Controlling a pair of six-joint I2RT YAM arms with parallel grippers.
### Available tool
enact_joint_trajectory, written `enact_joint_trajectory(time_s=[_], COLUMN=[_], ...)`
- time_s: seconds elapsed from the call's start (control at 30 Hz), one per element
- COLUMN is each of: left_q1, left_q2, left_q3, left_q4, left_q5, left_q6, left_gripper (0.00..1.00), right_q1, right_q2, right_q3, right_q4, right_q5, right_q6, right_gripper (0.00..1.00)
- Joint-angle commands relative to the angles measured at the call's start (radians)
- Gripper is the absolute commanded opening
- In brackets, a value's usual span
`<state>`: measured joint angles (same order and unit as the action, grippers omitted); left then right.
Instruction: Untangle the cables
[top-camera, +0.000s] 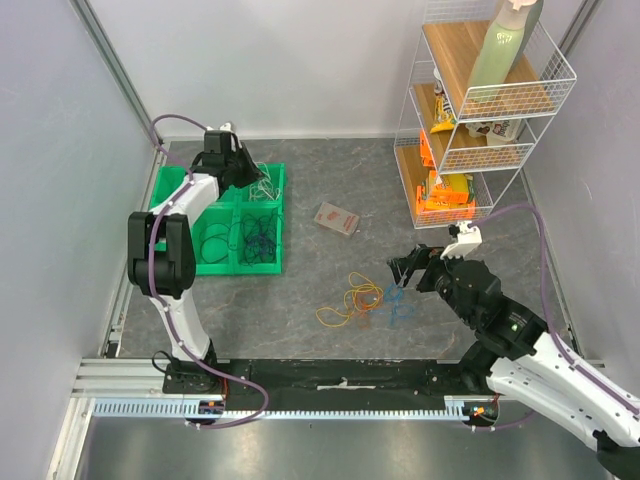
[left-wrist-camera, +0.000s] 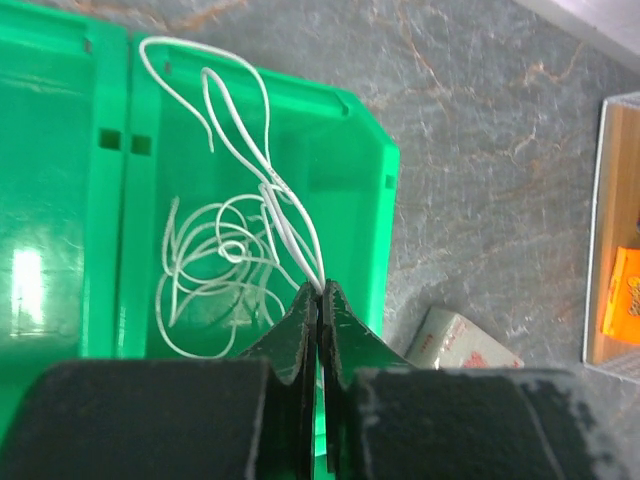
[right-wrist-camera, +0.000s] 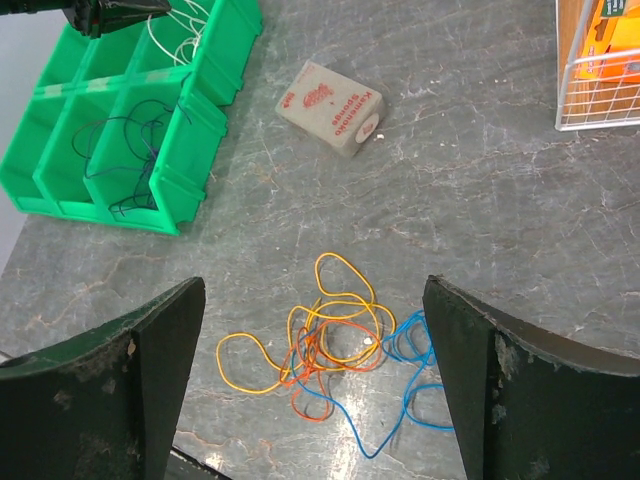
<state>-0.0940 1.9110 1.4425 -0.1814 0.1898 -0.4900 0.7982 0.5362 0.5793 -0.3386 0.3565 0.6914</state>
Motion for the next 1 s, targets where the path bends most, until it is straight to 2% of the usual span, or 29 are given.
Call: enact_joint_trajectory(time_s=[0.0,0.27,0.47,0.53,0.7,0.8,0.83,0.97], left_q1=[-0.004,-0.009,-0.010,-0.012,-0.038,-0.090,-0.117,-0.356], left_q2=[0.011,-0.055,-0.173,-0.242,-0.412,-0.510,-0.532,-0.589], left_q3=[-0.014,-0.077,-0.123,-0.163,-0.249,-0.353,-0.399,-0.556], left_q4=[0.016,-0.009,-0.047,-0.040,-0.055,-0.053,-0.041,0.017], left_q5=[0.097,0.077,0.022,0.013,0.055,0.138,0.186,0.298], left_q6=[-0.068,-0.070,-0.101,-0.110,-0.073,-0.032,-0.015,0.063], left_gripper=[0.02,0.03,0.44,0.50,0.50,0.45,0.44,0.45], right_q1=[-0.001,-0.001,-0.001,0.001,0.001,-0.001,-0.001,-0.001], right_q2=[0.024,0.048,0.117,0.171,0.303,0.376,0.401,0.467], right_q3=[0.002,-0.024,-0.041,-0.039,-0.045,-0.052,-0.055,-0.071], right_q4=[0.016,0.047,0.078,0.078,0.099,0.140,0.157,0.216], right_q5=[0.002,-0.021,-0.056,-0.071,-0.143,-0.221,-0.255,-0.340], right_q6=[0.003,0.011,-0.004,-0.019,-0.055,-0.082,-0.089,-0.112], right_gripper=[0.97,0.98,0.97,0.97,0.96,0.92,0.90,0.84])
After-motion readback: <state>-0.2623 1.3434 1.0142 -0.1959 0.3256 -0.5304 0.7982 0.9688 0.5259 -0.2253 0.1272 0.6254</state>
